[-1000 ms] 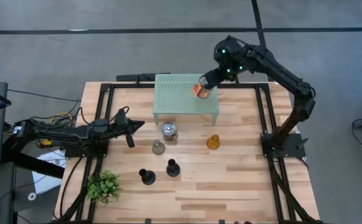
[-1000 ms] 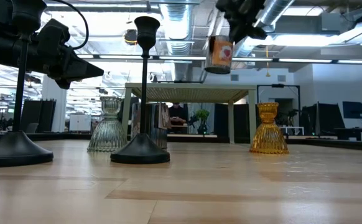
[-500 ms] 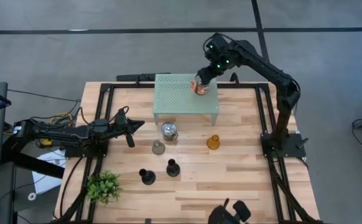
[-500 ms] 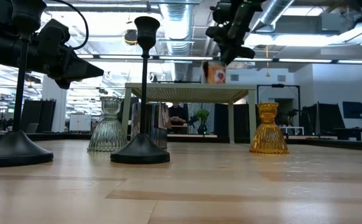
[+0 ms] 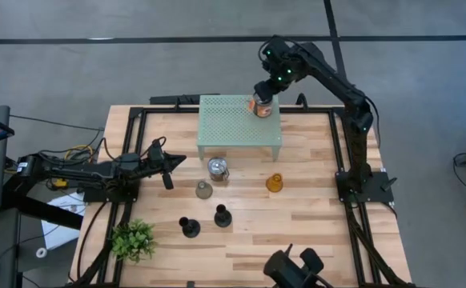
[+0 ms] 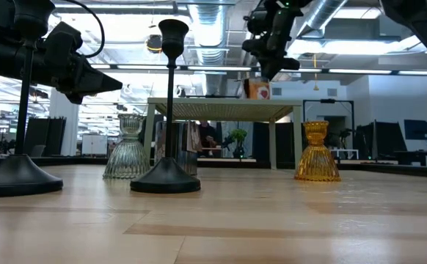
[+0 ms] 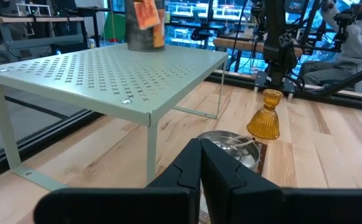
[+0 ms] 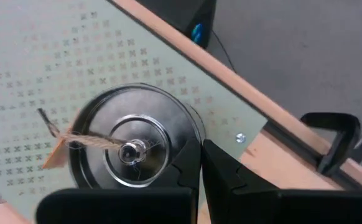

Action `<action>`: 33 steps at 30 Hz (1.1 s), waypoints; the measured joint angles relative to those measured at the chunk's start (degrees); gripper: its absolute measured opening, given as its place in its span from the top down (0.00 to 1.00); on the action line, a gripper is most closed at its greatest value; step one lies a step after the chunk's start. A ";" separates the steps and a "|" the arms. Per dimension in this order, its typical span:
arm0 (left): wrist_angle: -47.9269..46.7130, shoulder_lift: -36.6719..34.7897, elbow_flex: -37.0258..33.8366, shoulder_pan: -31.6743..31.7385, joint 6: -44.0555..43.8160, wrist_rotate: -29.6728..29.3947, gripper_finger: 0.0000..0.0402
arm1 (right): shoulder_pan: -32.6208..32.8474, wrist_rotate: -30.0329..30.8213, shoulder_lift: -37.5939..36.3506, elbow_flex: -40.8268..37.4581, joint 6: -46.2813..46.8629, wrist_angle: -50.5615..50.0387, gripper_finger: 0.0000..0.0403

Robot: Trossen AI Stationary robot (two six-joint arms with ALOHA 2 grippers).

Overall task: Pick & Place candle stick holders
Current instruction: Put the right scented candle on the shelf

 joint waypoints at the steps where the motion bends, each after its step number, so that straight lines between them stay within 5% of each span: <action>1: 0.00 0.00 0.00 0.00 0.00 0.00 0.98 | -0.09 -0.04 0.00 0.01 -0.18 0.13 1.00; 21: -0.02 0.00 0.00 0.00 0.02 0.00 0.98 | -0.84 0.06 -0.04 0.04 -0.35 0.60 1.00; 33: -0.02 0.00 0.00 0.00 0.01 0.01 0.98 | -0.61 -0.09 -0.13 0.04 -0.33 0.75 0.89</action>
